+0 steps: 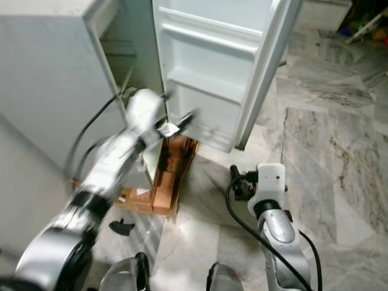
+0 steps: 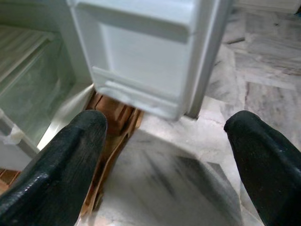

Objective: Restocking fridge

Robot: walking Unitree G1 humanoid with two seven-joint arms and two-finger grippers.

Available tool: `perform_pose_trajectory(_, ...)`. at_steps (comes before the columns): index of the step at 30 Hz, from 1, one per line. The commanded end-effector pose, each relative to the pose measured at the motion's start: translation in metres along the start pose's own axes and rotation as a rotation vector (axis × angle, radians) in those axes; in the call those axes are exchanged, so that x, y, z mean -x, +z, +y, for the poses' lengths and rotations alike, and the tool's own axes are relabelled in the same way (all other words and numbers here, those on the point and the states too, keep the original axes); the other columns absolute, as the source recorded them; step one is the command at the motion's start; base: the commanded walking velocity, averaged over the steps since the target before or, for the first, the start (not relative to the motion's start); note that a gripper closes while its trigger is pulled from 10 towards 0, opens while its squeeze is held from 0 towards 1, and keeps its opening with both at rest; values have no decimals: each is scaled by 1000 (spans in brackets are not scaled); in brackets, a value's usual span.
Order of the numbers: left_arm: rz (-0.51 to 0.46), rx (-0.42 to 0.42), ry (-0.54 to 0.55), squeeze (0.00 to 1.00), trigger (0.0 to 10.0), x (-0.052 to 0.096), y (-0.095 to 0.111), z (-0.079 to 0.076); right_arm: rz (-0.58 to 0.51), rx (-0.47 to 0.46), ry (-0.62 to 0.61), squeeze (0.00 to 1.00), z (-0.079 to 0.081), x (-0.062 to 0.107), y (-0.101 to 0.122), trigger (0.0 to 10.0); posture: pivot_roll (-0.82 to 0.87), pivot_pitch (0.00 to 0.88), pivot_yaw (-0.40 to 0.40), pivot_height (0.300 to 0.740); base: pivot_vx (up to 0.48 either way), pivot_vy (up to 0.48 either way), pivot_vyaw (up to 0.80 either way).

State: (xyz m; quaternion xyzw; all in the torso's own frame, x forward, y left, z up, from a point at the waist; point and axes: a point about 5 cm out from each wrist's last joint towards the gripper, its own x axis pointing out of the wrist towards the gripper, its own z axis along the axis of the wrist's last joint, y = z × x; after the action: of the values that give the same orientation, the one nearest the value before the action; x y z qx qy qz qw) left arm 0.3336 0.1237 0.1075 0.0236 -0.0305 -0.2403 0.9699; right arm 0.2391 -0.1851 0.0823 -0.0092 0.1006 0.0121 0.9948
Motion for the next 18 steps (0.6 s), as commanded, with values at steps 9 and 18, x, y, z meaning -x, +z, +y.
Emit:
perform_pose_trajectory(9,-29,-27,302,0,10000,56,0,22,-102,-23,-13,0,7,-23,26,10000,-40,122,-2,740,0,-27,-69)
perform_pose_trajectory(18,46,-55,267,0,10000,75,-4,23,-125,-12,29,0,16,-32,30,10000,-32,92,-9,740,0,-417,-630)
